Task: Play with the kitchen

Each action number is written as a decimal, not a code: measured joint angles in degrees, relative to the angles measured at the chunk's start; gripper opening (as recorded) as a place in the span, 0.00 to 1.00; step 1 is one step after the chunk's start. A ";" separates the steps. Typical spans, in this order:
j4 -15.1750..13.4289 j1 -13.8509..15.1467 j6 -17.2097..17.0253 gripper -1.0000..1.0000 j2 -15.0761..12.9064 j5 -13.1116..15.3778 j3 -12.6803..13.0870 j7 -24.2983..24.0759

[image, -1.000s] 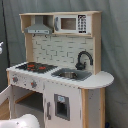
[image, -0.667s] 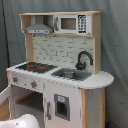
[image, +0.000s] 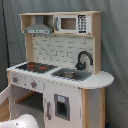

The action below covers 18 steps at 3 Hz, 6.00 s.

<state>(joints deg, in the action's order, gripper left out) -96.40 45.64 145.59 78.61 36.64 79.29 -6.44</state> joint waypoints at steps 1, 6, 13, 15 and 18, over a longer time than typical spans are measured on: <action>0.05 -1.85 -0.01 1.00 0.00 -0.03 1.52 -6.53; 0.06 -6.30 -3.36 1.00 0.02 -0.23 12.75 -38.33; -12.65 -16.94 -19.91 1.00 -0.06 -15.58 25.84 -58.91; -15.88 -19.24 -26.03 1.00 -0.07 -20.54 27.39 -58.82; -23.87 -18.56 -26.06 0.00 -0.34 -20.77 27.24 -58.95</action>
<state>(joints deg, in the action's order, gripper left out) -120.27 27.08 119.54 78.26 15.88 106.52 -65.39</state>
